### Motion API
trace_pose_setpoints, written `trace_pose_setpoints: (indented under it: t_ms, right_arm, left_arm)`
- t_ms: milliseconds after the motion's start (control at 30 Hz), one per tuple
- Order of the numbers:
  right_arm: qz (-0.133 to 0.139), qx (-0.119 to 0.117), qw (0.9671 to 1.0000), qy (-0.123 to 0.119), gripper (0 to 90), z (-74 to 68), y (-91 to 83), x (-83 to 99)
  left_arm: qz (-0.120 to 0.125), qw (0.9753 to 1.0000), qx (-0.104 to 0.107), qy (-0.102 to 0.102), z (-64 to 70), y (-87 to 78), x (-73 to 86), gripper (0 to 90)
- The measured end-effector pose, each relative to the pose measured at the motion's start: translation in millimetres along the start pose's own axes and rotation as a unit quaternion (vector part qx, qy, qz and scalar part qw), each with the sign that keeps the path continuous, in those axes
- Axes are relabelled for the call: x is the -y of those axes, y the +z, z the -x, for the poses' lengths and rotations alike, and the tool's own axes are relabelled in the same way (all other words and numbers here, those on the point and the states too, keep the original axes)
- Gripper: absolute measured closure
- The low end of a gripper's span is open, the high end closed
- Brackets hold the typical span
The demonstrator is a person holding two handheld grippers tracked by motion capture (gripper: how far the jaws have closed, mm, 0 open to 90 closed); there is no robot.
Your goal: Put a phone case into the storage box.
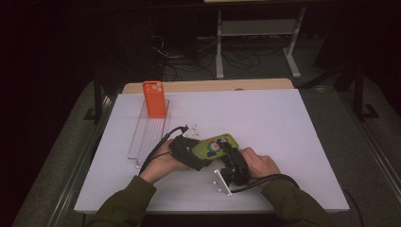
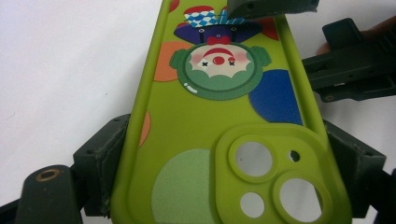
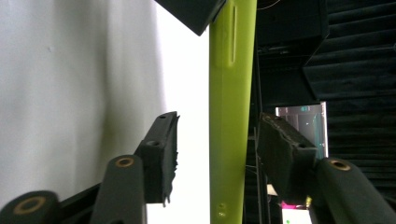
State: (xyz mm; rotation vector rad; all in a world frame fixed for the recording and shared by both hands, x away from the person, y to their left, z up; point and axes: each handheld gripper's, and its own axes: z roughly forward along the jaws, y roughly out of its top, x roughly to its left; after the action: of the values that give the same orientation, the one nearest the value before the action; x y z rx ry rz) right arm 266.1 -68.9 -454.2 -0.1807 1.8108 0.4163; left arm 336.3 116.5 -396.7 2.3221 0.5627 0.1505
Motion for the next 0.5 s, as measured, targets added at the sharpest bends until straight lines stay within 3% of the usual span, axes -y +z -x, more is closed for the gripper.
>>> trace_pose_setpoints:
  t_ms: [133, 300, 500]
  right_arm:
    - [-0.001, -0.002, 1.0, -0.005, 53.7, -1.0, -0.6, -0.9]
    - [-0.002, -0.002, 1.0, -0.006, 59.8, -1.8, -0.5, -1.2]
    - [-0.006, -0.001, 1.0, -0.006, 66.6, -2.8, -0.2, -2.4]
  left_arm:
    - [-0.007, 0.9999, 0.001, 0.01, -0.6, -1.0, -0.3, 15.6]
    - [0.001, 1.0, 0.001, 0.001, 0.5, -0.4, -0.2, 15.6]
    - [-0.004, 1.0, 0.004, 0.007, 0.2, -1.3, -0.4, 15.6]
